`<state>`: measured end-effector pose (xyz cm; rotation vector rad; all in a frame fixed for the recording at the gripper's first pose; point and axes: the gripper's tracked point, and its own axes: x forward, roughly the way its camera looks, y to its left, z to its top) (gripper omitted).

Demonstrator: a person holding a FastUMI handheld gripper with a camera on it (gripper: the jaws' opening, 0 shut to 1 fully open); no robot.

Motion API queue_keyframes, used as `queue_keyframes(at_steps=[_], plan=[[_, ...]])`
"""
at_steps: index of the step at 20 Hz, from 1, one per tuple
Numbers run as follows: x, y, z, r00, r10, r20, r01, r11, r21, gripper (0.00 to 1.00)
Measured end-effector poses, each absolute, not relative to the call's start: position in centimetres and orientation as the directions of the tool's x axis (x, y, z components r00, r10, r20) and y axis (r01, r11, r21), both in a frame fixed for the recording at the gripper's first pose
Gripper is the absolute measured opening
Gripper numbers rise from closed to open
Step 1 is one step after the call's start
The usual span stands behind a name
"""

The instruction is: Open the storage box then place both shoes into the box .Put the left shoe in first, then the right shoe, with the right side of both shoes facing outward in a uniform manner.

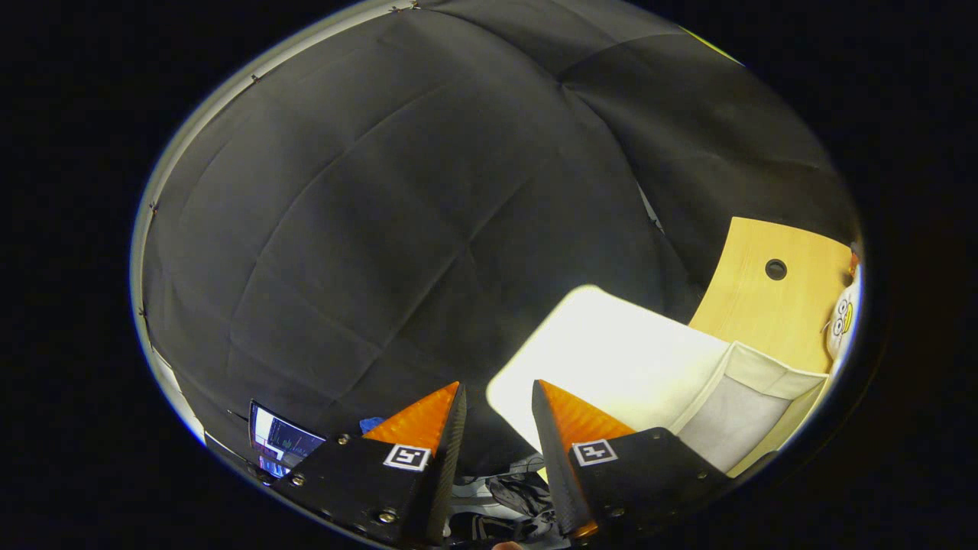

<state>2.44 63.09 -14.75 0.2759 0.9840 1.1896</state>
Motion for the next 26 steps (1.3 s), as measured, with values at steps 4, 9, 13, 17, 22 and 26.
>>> queue_keyframes(at_steps=[4, 9, 13, 17, 22, 26], plan=[[3.4, 60.9, -15.4, 0.066, 0.843, -0.534, -0.652, 0.441, 0.616, 0.71], [5.6, 52.2, -14.8, 0.136, 0.805, -0.578, -0.649, 0.513, 0.562, 0.96], [6.7, 45.5, -14.9, 0.176, 0.779, -0.602, -0.618, 0.563, 0.549, 0.96], [7.6, 38.7, -16.2, 0.221, 0.743, -0.631, -0.582, 0.620, 0.526, 0.96], [8.4, 30.3, -20.5, 0.271, 0.668, -0.693, -0.525, 0.706, 0.476, 0.96], [8.3, 24.9, -24.0, 0.276, 0.616, -0.738, -0.441, 0.763, 0.473, 0.96]])
